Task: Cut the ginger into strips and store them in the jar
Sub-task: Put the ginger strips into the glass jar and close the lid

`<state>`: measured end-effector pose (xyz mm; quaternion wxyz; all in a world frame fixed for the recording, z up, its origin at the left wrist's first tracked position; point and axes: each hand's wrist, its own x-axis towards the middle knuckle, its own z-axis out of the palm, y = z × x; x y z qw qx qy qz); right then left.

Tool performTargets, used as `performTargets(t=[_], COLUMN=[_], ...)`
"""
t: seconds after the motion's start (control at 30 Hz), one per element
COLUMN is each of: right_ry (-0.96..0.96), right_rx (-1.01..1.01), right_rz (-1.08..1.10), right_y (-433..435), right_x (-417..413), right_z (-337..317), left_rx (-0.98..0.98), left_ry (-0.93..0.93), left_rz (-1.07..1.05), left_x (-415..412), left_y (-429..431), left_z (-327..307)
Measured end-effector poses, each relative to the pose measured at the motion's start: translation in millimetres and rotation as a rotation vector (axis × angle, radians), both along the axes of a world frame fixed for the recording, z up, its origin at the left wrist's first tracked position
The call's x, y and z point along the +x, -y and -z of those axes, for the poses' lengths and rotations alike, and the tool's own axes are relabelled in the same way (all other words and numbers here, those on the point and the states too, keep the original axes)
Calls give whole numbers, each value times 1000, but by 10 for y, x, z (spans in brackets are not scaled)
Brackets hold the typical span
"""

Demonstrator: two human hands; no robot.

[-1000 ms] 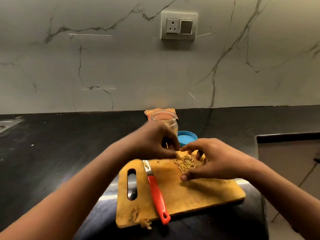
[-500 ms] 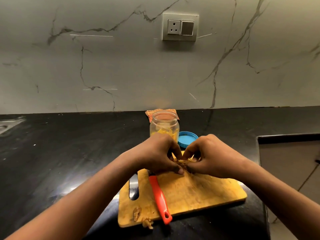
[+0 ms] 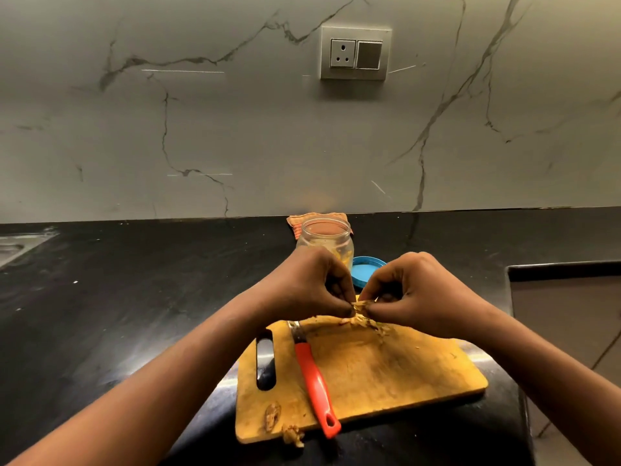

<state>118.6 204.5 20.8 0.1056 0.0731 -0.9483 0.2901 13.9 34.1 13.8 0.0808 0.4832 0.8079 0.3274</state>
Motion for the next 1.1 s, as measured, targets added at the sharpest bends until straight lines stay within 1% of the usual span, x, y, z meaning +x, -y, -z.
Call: performTargets(t=[0.13,0.33,0.43,0.5,0.6,0.73,0.83,0.97,1.1], right_ry=[-39,-124,-172,-196,-216,-220,-218,-212,-130], right_rx=[-44,-10,26,17,31,58,107,220,327], right_rz=[-45,-97,-102,-83,-43,11,39,39,8], right_y=[-1,12,8,-2,-10,0,18,71,105], right_x=[-52,-232,-367,-482,-676,-922,-1050,-1102,-1088], right_z=[-173,-492,-651,-732,-789,-729,-657,-690,-774], left_rx=[64,193,235,243,211,158,97,-41,-133], left_ry=[25,76,67,43,6,19,-43,-120,-179], left_rz=[5,-11,-34,-80,-168,-289,-366,-394,-389], left_x=[-78,-190,-277,-354,-483,-632,-662,-635,-601], left_y=[79,179,169,136,78,-2,-66,-127,-156], left_z=[-135,-382,-535,-623,-714,-718,-709,-797,-874])
